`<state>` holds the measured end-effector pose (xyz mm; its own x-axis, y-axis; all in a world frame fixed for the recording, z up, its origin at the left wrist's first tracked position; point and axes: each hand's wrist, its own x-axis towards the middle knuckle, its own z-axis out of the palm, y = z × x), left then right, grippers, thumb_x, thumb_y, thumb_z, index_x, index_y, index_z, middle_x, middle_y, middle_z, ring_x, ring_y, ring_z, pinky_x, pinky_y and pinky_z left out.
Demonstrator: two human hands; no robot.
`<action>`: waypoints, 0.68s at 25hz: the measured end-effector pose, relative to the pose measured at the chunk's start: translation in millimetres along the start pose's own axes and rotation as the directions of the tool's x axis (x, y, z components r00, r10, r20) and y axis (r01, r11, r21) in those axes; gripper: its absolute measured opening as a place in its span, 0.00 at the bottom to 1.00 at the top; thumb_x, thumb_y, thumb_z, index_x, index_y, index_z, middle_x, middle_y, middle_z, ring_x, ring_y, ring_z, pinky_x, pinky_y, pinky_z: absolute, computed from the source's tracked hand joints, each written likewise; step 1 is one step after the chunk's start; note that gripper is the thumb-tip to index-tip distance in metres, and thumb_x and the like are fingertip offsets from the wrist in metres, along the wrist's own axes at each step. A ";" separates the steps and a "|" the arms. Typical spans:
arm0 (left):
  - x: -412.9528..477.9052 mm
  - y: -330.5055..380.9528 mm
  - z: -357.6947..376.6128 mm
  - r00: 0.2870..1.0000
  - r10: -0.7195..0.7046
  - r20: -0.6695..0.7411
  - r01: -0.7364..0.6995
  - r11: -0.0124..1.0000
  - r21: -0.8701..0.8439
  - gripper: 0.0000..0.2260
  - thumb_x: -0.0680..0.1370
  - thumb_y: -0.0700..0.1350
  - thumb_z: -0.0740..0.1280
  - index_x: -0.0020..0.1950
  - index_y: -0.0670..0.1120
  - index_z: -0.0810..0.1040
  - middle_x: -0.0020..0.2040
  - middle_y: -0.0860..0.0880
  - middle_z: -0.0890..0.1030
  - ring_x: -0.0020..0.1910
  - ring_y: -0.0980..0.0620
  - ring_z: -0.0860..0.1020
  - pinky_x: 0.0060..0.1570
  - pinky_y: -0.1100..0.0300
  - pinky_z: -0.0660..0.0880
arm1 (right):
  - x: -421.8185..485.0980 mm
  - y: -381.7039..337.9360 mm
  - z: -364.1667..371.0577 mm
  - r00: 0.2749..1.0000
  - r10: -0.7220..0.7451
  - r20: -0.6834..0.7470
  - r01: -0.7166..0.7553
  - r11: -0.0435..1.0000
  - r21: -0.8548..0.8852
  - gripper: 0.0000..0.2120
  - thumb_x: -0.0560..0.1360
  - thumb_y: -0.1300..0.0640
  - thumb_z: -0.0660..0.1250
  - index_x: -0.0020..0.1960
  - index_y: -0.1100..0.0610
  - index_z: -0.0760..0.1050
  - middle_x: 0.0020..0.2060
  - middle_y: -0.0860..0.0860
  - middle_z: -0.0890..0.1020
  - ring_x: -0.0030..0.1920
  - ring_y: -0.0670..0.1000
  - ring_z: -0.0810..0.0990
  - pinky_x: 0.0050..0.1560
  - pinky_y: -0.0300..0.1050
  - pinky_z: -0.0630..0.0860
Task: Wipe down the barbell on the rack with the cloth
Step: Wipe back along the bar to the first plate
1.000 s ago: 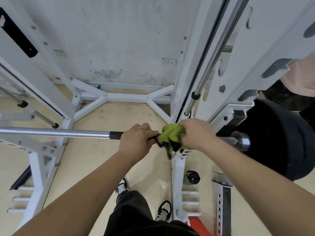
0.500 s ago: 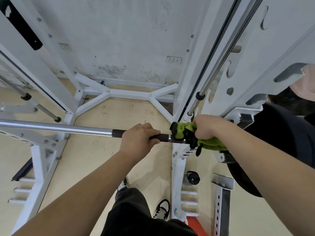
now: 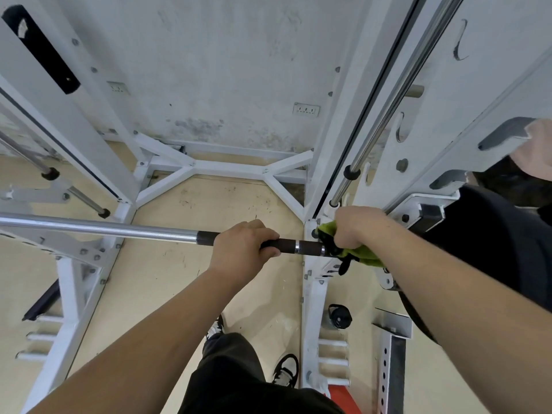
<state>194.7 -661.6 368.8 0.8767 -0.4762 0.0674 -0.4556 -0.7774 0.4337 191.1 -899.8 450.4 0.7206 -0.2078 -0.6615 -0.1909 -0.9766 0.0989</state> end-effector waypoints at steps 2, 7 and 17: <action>-0.6 -0.9 0.4 1.000 -0.003 -0.011 0.003 1.000 0.008 0.10 0.76 0.56 0.74 0.56 0.60 0.85 0.47 0.59 0.82 0.48 0.54 0.78 0.37 0.57 0.71 | -3.9 -24.0 3.8 0.996 -0.075 -0.055 0.082 0.988 0.134 0.05 0.72 0.56 0.64 0.47 0.54 0.75 0.42 0.51 0.81 0.44 0.54 0.81 0.48 0.50 0.81; 0.5 4.5 -2.1 1.000 -0.012 0.005 0.012 0.999 0.036 0.09 0.76 0.56 0.74 0.55 0.60 0.85 0.47 0.58 0.81 0.47 0.52 0.79 0.37 0.57 0.71 | -18.5 -18.9 26.1 0.951 -0.171 -0.257 0.211 0.967 0.139 0.06 0.73 0.54 0.64 0.50 0.51 0.75 0.42 0.48 0.80 0.46 0.55 0.80 0.42 0.47 0.75; 0.2 9.3 -8.5 0.997 -0.060 0.044 0.060 0.998 0.003 0.10 0.77 0.56 0.73 0.57 0.59 0.85 0.48 0.57 0.81 0.49 0.53 0.79 0.43 0.55 0.75 | -32.5 -44.4 74.2 0.820 -0.025 -0.572 0.012 1.000 -0.026 0.15 0.71 0.66 0.63 0.56 0.58 0.77 0.51 0.55 0.81 0.55 0.59 0.77 0.58 0.54 0.73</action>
<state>191.9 -665.5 380.5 0.8949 -0.4463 0.0021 -0.4029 -0.8058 0.4340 126.7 -845.6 412.3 0.9769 -0.1771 -0.1192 -0.1643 -0.9802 0.1102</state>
